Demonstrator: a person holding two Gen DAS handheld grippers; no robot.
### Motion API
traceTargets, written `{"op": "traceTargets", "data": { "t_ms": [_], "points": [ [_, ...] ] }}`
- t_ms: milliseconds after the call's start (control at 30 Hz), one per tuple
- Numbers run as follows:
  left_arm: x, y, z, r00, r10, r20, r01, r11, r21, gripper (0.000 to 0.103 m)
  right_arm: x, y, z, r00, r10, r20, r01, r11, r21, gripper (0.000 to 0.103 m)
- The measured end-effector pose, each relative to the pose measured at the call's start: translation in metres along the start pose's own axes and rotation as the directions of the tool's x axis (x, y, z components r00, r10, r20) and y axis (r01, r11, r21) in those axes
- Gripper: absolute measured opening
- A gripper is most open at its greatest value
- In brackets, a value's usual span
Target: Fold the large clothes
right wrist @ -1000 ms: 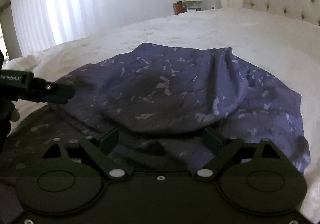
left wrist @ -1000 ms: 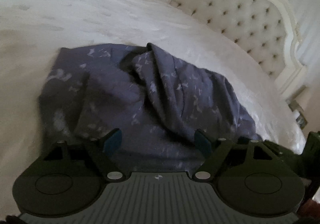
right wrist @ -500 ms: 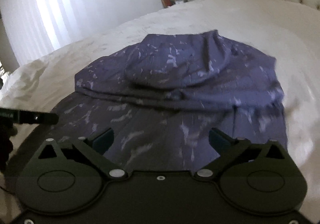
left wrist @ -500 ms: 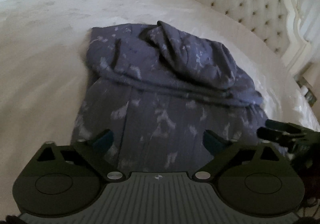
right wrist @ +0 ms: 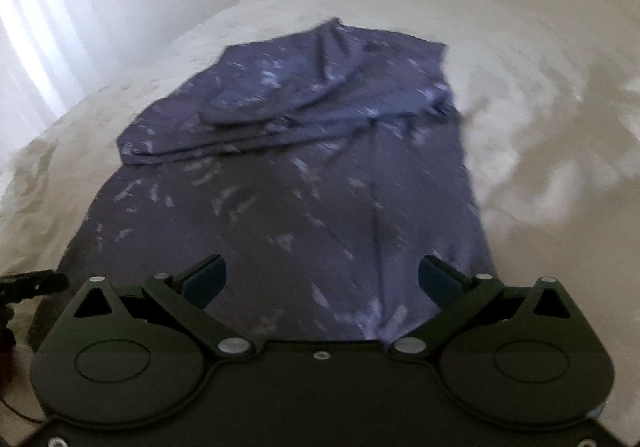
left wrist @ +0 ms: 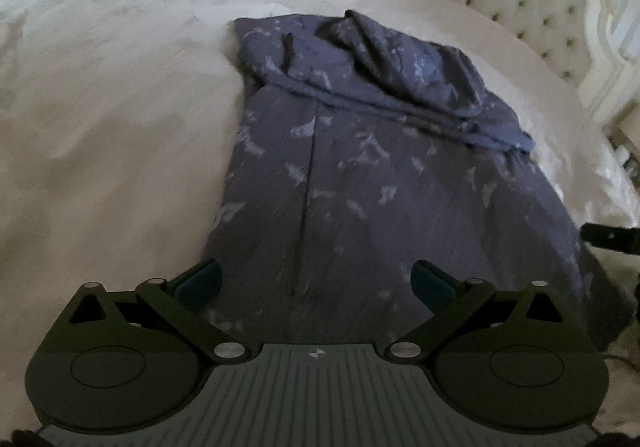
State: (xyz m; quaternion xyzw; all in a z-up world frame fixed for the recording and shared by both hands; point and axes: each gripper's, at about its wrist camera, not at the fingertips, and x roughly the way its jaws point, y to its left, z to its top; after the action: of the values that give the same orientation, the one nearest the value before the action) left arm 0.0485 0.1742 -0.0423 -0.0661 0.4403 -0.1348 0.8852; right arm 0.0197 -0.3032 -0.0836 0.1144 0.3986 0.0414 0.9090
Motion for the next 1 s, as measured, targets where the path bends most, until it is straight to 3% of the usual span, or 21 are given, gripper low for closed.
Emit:
{"op": "traceTargets", "data": {
  "t_ms": [300,400,467,633,833,1000],
  "points": [
    [-0.007,0.01,-0.014,1.0,0.012,-0.017,-0.012,1.0,-0.009,0.103,-0.022,-0.03,-0.009,0.992,-0.1,-0.074,0.108,0.988,0.106,0.102],
    [0.003,0.015,-0.018,0.997,0.022,-0.073,-0.024,0.999,-0.03,0.103,-0.022,-0.037,-0.011,0.99,-0.106,-0.095,0.118,0.985,0.129,0.102],
    [0.01,0.02,-0.02,0.993,0.009,-0.115,-0.014,0.999,-0.047,0.103,-0.022,-0.038,-0.011,0.989,-0.109,-0.101,0.121,0.985,0.122,0.102],
    [0.02,0.022,-0.021,0.992,-0.002,-0.124,-0.003,0.999,-0.042,0.103,-0.012,-0.042,-0.004,0.984,-0.137,-0.113,0.145,0.987,0.066,0.102],
    [0.025,0.023,-0.019,0.992,-0.015,-0.123,0.009,0.999,-0.047,0.103,0.023,-0.054,-0.003,0.965,-0.067,-0.255,0.084,0.995,0.059,0.103],
    [0.022,0.025,-0.02,0.993,-0.025,-0.118,0.017,0.998,-0.066,0.103,0.032,-0.054,-0.011,0.954,0.033,-0.298,-0.008,0.996,0.084,0.103]
  ]
}}
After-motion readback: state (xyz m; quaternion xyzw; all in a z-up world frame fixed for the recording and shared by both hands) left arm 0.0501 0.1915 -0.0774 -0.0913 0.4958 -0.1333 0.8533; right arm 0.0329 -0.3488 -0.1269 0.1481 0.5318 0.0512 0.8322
